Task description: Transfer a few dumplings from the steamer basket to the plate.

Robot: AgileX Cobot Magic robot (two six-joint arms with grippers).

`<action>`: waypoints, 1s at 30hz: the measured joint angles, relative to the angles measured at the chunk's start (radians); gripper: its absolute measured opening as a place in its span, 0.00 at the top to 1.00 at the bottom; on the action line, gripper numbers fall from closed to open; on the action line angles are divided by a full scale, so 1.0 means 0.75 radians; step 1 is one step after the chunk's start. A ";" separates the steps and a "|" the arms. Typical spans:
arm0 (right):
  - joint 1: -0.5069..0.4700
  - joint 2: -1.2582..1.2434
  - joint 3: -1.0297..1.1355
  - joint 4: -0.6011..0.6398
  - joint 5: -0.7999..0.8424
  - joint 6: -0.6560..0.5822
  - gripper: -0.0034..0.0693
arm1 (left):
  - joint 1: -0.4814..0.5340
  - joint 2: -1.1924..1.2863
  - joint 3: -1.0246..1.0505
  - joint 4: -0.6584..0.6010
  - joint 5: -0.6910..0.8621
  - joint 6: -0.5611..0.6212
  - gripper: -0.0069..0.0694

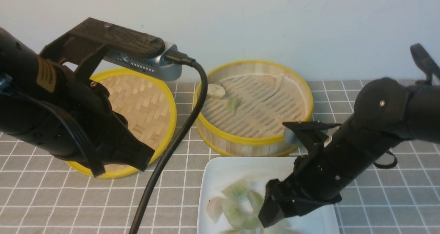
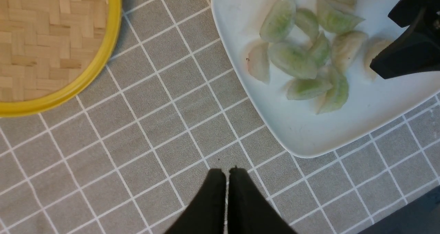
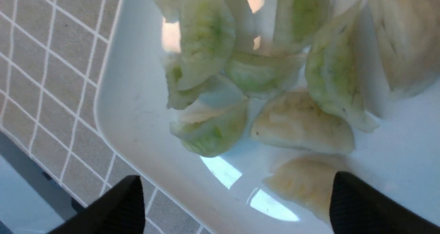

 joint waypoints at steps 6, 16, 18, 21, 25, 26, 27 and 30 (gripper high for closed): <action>0.000 -0.240 -0.153 -0.075 0.084 0.067 0.51 | 0.000 0.000 0.000 0.000 -0.063 0.000 0.92; 0.000 -1.261 0.097 -0.516 -0.352 0.346 0.97 | 0.000 0.000 0.001 0.000 -0.209 0.001 0.92; 0.000 -1.398 0.188 -0.577 -0.432 0.402 0.97 | 0.000 0.000 0.001 0.000 -0.211 0.001 0.92; 0.000 -1.776 0.507 -0.772 -0.703 0.541 0.97 | 0.000 0.000 0.001 0.000 -0.219 0.002 0.92; 0.000 -2.019 0.729 -0.925 -0.828 0.679 0.97 | 0.000 0.000 0.001 0.000 -0.233 0.003 0.92; 0.000 -2.093 0.778 -0.996 -0.863 0.741 0.97 | 0.000 0.000 0.001 0.000 -0.240 0.006 0.92; 0.000 -2.116 0.802 -1.033 -0.875 0.773 0.97 | 0.000 0.000 0.001 0.000 -0.242 0.007 0.92; 0.000 -2.232 0.882 -1.238 -0.917 0.950 0.97 | 0.000 0.000 0.001 0.000 -0.261 0.026 0.92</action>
